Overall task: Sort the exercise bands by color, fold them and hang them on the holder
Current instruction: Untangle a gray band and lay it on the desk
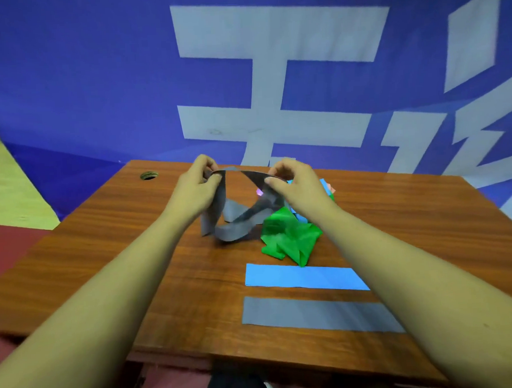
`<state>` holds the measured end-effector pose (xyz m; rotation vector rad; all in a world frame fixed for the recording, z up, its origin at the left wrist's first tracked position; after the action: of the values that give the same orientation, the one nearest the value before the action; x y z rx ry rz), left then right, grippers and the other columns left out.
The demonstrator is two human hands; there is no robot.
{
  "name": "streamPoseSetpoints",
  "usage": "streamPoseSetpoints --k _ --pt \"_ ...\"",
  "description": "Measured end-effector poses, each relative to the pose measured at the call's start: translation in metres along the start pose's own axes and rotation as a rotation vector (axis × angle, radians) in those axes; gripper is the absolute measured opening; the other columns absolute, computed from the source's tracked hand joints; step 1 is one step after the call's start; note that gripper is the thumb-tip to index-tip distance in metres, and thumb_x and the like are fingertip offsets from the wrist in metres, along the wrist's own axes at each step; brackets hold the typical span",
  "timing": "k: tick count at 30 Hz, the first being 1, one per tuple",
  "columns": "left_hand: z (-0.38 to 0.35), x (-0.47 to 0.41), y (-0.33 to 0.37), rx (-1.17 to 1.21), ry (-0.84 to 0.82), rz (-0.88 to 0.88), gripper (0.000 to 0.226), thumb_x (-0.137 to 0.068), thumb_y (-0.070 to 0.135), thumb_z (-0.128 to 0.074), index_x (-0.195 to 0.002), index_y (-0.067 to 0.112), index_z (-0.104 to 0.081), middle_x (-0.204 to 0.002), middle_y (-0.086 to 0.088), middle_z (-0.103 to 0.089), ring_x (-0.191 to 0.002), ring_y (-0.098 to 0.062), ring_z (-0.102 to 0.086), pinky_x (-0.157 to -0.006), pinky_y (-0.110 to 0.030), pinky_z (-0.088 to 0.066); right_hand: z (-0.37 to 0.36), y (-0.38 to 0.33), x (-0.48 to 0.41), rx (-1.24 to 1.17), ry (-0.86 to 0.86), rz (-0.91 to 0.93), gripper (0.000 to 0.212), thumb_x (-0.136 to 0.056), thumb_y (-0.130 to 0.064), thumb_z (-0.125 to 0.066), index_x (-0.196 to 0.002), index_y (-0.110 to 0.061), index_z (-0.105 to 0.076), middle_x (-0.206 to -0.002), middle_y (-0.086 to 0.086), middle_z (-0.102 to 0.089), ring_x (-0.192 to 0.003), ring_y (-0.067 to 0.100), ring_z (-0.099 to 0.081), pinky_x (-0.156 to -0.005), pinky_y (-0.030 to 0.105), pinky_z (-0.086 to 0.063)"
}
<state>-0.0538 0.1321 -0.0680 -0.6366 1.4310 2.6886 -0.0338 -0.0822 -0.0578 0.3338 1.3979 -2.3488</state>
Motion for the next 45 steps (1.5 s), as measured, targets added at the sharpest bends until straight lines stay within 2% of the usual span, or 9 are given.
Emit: streamPoseSetpoints --k 5,10,14,18,24,31,37,41,45 --pt "0.004 0.008 0.008 -0.056 -0.084 -0.014 0.006 -0.088 0.018 -0.063 -0.088 0.023 -0.060 -0.086 -0.001 -0.068 -0.077 -0.014 -0.060 -0.066 -0.028 -0.044 0.023 -0.020 -0.002 -0.050 0.079 -0.026 0.010 -0.080 -0.015 -0.072 -0.077 -0.021 -0.066 -0.070 -0.003 -0.064 -0.063 0.007 -0.055 -0.064 0.025 -0.046" --pt "0.003 0.015 0.024 0.065 -0.158 0.000 0.031 -0.082 0.003 -0.059 -0.101 0.028 -0.061 -0.105 0.002 -0.068 -0.100 -0.009 -0.063 -0.090 -0.037 -0.051 0.035 -0.046 0.010 -0.286 -0.028 -0.157 0.005 -0.084 -0.006 -0.071 -0.087 -0.006 -0.067 -0.067 0.001 -0.059 -0.050 -0.001 -0.050 -0.049 0.012 -0.040" --pt "-0.011 0.032 0.062 0.241 -0.268 -0.129 0.035 -0.095 0.013 -0.058 -0.129 0.019 -0.054 -0.132 0.006 -0.058 -0.121 0.003 -0.051 -0.096 -0.013 -0.042 0.044 -0.060 0.016 -0.376 -0.112 -0.246 0.005 -0.085 -0.012 -0.072 -0.083 -0.011 -0.068 -0.073 0.003 -0.062 -0.066 0.012 -0.055 -0.057 0.021 -0.040" --pt "-0.029 0.042 0.081 0.515 -0.419 -0.048 0.037 -0.096 0.034 -0.053 -0.129 0.018 -0.058 -0.128 -0.004 -0.064 -0.119 -0.012 -0.060 -0.102 -0.028 -0.045 0.050 -0.072 0.027 -0.394 -0.273 -0.252 0.005 -0.084 -0.011 -0.073 -0.081 -0.013 -0.069 -0.086 0.013 -0.061 -0.084 0.024 -0.050 -0.075 0.037 -0.037" --pt "-0.036 0.048 0.097 0.562 -0.336 -0.044 0.015 -0.083 0.032 -0.065 -0.080 0.019 -0.058 -0.081 -0.012 -0.050 -0.071 -0.013 -0.048 -0.063 -0.024 -0.038 0.071 -0.062 0.039 -0.269 -0.199 -0.265 0.022 -0.082 -0.014 -0.076 -0.102 -0.010 -0.070 -0.094 0.011 -0.067 -0.086 0.017 -0.062 -0.080 0.039 -0.049" --pt "-0.040 0.053 0.107 0.649 -0.378 -0.065 0.009 -0.085 0.026 -0.063 -0.077 0.027 -0.060 -0.076 -0.012 -0.052 -0.069 -0.016 -0.051 -0.062 -0.024 -0.040 0.060 -0.041 0.066 -0.734 -0.283 -0.556 0.011 -0.091 -0.012 -0.064 -0.099 -0.005 -0.066 -0.103 0.015 -0.065 -0.100 0.031 -0.064 -0.099 0.047 -0.051" --pt "-0.041 0.061 0.105 0.617 -0.422 -0.082 0.008 -0.088 0.019 -0.063 -0.087 0.015 -0.056 -0.080 -0.003 -0.063 -0.070 -0.011 -0.056 -0.061 -0.017 -0.044 0.064 -0.041 0.064 -0.713 -0.242 -0.528 0.007 -0.088 0.000 -0.065 -0.091 -0.006 -0.066 -0.085 0.011 -0.068 -0.081 0.024 -0.066 -0.079 0.034 -0.058" --pt "-0.045 0.064 0.101 0.370 -0.411 -0.117 0.003 -0.092 0.010 -0.064 -0.091 0.010 -0.061 -0.086 0.000 -0.070 -0.082 -0.009 -0.064 -0.075 -0.026 -0.049 0.072 -0.043 0.055 -0.736 -0.184 -0.481 0.027 -0.084 0.011 -0.062 -0.110 0.004 -0.064 -0.088 0.014 -0.068 -0.081 0.023 -0.066 -0.076 0.030 -0.057" --pt "-0.052 0.067 0.101 0.456 -0.368 -0.098 0.030 -0.083 0.041 -0.066 -0.106 0.021 -0.065 -0.109 -0.009 -0.069 -0.105 -0.021 -0.063 -0.095 -0.043 -0.048 0.075 -0.057 0.053 -0.716 -0.273 -0.418 0.031 -0.083 0.014 -0.059 -0.111 0.001 -0.063 -0.090 0.014 -0.066 -0.085 0.023 -0.065 -0.076 0.026 -0.056"
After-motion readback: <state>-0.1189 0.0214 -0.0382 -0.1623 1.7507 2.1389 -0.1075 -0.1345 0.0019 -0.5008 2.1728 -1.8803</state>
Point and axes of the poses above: each hand's wrist, its own x-axis away from the middle knuckle, its own z-axis out of the back of the hand, y = z × x, the point moved 5 cm from there along -x, towards the middle knuckle
